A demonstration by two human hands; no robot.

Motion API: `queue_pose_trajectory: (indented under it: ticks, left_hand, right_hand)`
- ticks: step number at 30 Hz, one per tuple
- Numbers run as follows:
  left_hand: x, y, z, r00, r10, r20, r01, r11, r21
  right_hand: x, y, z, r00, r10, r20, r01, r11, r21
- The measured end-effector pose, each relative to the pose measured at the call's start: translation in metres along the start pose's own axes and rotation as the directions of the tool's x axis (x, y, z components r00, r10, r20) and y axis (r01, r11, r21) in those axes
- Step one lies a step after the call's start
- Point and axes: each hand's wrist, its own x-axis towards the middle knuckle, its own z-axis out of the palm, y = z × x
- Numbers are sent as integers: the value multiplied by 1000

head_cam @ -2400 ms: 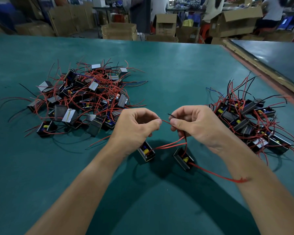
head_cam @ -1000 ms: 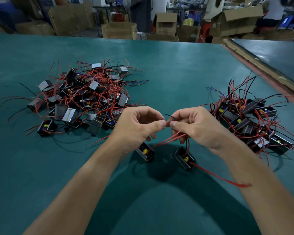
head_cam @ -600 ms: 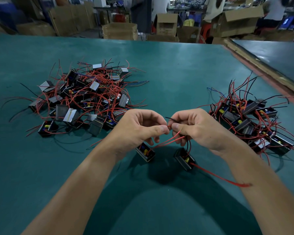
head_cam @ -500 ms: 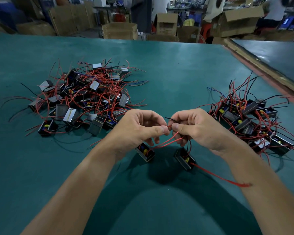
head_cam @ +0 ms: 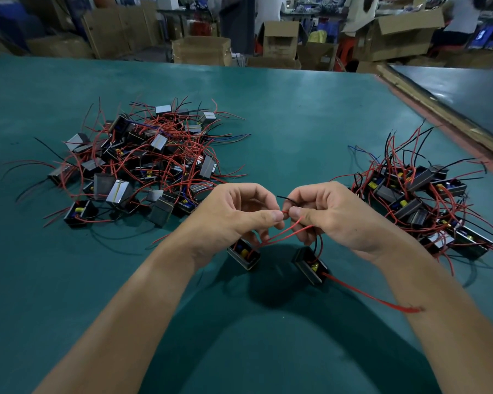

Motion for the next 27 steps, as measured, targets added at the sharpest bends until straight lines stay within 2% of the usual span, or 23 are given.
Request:
queue_pose_trajectory:
  ticks: [7,13,16,22,27]
  left_hand:
    - [-1,2,2,995,13,99,-20,997,72]
    - [-2,2,5,993,11,120,-21,997,78]
    - [-1,0,7,996,14,87,-18,999,50]
    - [3,-3,3,991,98,-92,-95,995,39]
    - [4,-5,3,980,144,-140,-139,989,46]
  right_hand:
    - [0,-3,0,997,41,58,-44,998,42]
    - [-1,-5,-1,993,75,95,-83,993,87]
    - [-1,-5,-2,990,95,102,-105,990,90]
    - [-1,-3,-2,993,81,80,-89,991,101]
    - [0,-2,0,993,70,90,-80,990,116]
